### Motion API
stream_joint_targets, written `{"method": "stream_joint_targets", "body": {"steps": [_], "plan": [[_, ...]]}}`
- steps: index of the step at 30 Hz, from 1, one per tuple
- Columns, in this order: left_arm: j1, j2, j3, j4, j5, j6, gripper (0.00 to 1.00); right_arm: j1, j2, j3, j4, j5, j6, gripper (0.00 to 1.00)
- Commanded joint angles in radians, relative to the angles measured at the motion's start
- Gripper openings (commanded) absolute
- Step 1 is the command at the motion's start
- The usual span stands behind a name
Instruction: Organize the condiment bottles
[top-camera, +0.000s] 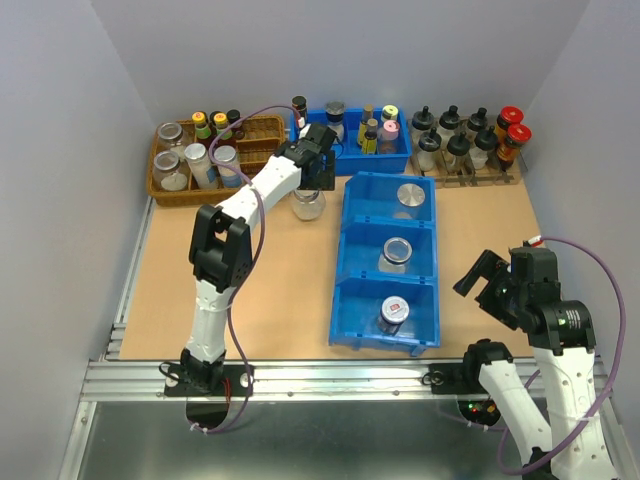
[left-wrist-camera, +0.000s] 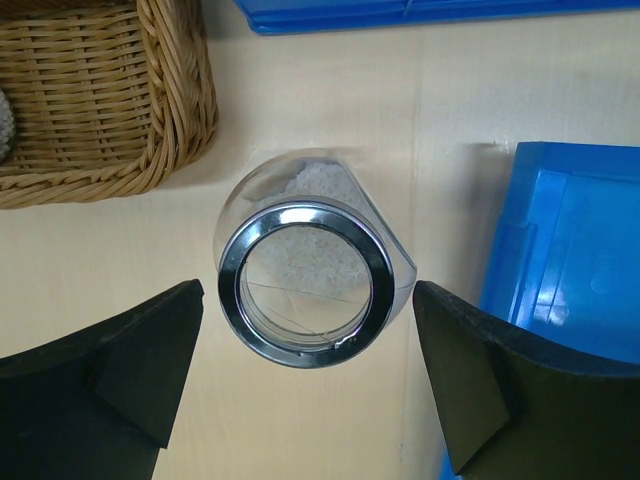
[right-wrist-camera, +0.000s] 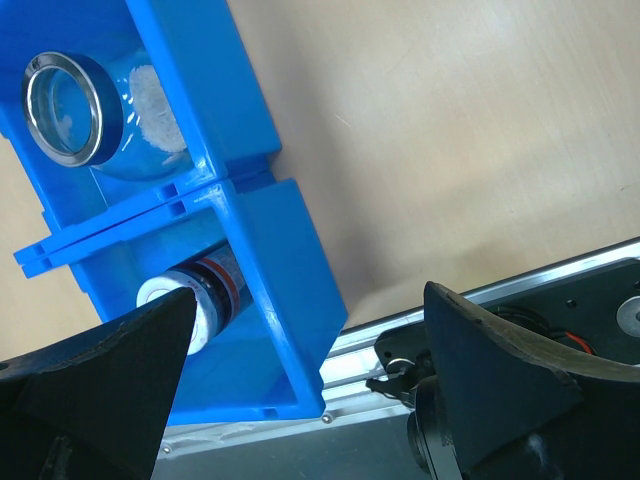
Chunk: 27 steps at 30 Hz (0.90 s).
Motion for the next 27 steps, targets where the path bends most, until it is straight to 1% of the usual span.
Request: {"method": "stream_joint_targets", "body": {"steps": [1, 6, 9, 11, 12, 14, 15, 16, 17, 22, 25, 27], "plan": [[0.008, -0.037, -0.037, 0.029, 0.031, 0.015, 0.95, -0.001, -0.002, -0.011, 0.037, -0.003, -0.007, 1.0], [0.008, -0.045, -0.082, 0.046, 0.025, 0.018, 0.93, -0.003, -0.004, -0.011, 0.037, -0.004, -0.005, 1.0], [0.01, -0.042, -0.084, 0.054, 0.024, 0.029, 0.88, -0.003, -0.002, -0.011, 0.037, -0.003, -0.005, 1.0], [0.011, -0.039, -0.078, 0.057, 0.031, 0.034, 0.77, -0.003, -0.002, -0.011, 0.037, -0.003, -0.005, 1.0], [0.01, -0.039, -0.075, 0.057, 0.042, 0.034, 0.62, -0.004, -0.004, -0.011, 0.037, -0.003, -0.005, 1.0], [0.01, -0.048, -0.071, 0.06, 0.05, 0.031, 0.45, -0.003, -0.005, -0.011, 0.037, -0.003, -0.005, 1.0], [0.01, -0.053, -0.073, 0.06, 0.054, 0.03, 0.22, -0.003, -0.007, -0.011, 0.037, -0.001, -0.002, 1.0], [0.01, -0.057, -0.071, 0.062, 0.051, 0.032, 0.08, -0.003, -0.007, -0.011, 0.037, 0.0, -0.002, 1.0], [0.01, -0.068, -0.068, 0.054, 0.048, 0.03, 0.0, -0.004, -0.007, -0.011, 0.037, 0.0, -0.002, 1.0], [0.0, -0.132, -0.053, 0.04, 0.051, 0.03, 0.0, -0.003, -0.008, -0.011, 0.037, 0.0, -0.002, 1.0], [-0.03, -0.187, -0.019, 0.06, 0.088, 0.053, 0.0, -0.003, -0.007, -0.012, 0.037, -0.001, -0.002, 1.0], [-0.071, -0.2, 0.039, 0.054, 0.109, 0.072, 0.0, -0.003, -0.007, -0.011, 0.037, 0.0, -0.002, 1.0]]}}
